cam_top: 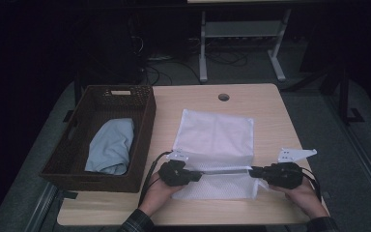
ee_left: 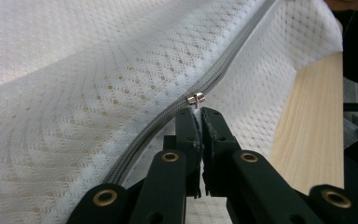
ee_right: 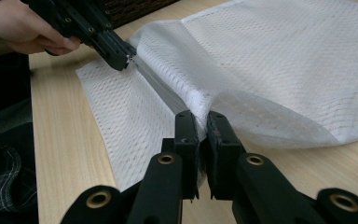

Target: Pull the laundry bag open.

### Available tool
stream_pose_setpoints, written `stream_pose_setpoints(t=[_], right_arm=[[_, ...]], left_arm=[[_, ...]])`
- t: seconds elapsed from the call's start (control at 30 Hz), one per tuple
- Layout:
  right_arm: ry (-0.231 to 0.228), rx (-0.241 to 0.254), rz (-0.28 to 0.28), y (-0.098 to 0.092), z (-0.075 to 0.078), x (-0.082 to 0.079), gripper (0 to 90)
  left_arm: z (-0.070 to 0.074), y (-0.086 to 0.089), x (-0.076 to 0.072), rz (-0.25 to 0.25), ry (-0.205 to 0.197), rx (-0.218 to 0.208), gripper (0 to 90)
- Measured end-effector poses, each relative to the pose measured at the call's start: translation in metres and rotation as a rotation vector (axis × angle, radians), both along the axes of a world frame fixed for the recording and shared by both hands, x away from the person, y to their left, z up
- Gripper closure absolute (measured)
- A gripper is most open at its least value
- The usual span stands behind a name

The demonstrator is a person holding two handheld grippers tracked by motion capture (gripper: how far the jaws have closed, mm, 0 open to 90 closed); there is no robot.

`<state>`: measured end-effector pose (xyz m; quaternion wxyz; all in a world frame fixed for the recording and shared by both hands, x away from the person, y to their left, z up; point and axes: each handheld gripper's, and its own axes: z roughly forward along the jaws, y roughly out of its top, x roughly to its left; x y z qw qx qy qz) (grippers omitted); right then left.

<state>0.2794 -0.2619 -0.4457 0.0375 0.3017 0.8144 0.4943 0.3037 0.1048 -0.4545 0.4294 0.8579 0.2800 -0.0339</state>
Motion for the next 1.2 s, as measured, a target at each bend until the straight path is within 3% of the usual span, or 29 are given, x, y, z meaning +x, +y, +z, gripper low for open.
stream_pose_setpoints(t=[0.87, 1.2], right_arm=[[-0.016, -0.004, -0.059, -0.016, 0.002, 0.005, 83.5], [-0.017, -0.001, -0.080, -0.022, 0.002, 0.006, 83.5]], left_arm=[[0.002, 0.012, 0.002, 0.029, -0.001, -0.008, 87.1], [0.001, 0.012, 0.003, 0.029, -0.004, 0.010, 87.1]])
